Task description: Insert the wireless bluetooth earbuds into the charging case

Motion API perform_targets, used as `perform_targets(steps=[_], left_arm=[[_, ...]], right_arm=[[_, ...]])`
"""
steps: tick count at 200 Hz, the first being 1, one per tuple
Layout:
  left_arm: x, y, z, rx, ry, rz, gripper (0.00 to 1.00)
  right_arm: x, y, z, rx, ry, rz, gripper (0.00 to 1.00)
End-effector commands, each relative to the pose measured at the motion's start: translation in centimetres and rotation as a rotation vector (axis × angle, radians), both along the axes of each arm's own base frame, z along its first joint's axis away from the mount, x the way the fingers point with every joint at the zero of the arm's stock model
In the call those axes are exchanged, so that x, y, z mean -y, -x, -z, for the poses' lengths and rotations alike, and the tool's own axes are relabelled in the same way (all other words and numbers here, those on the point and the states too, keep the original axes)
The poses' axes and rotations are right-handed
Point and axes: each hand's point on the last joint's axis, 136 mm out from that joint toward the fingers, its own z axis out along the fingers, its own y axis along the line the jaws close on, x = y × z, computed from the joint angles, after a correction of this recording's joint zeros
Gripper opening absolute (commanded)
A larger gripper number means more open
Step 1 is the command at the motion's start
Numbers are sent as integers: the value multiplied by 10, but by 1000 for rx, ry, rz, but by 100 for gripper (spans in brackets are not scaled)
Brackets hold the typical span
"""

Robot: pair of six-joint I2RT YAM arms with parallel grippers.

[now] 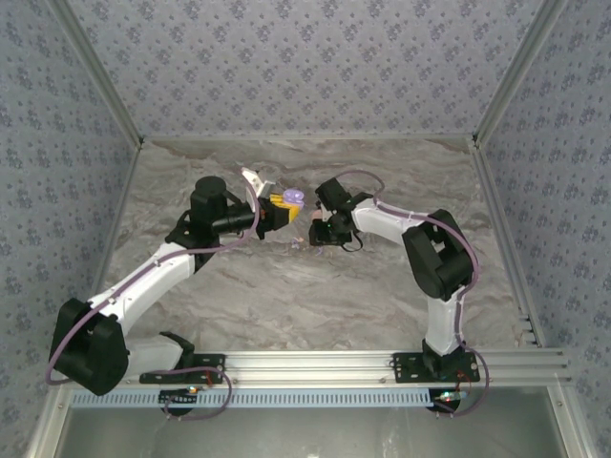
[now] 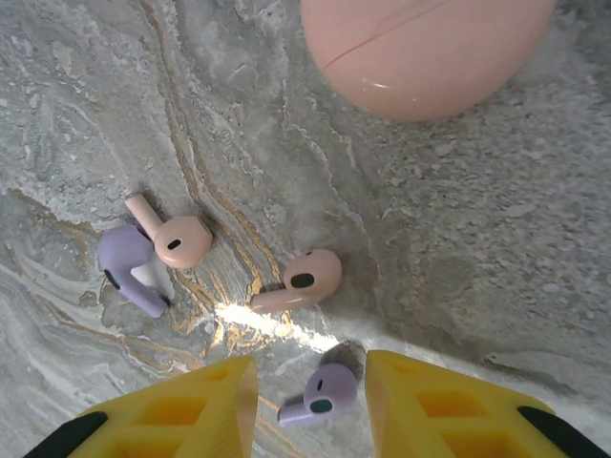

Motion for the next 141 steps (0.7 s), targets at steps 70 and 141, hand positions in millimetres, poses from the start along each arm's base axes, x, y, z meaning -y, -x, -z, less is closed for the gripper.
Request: perform_targets(steps=[70,141], left_arm=[[-2,8,-11,53,9,3,1],[-4,10,-10,57,6,-3,1]], right_arm=[[2,9,15,-32,128,1,35],[10,15,20,-44,186,-34,24]])
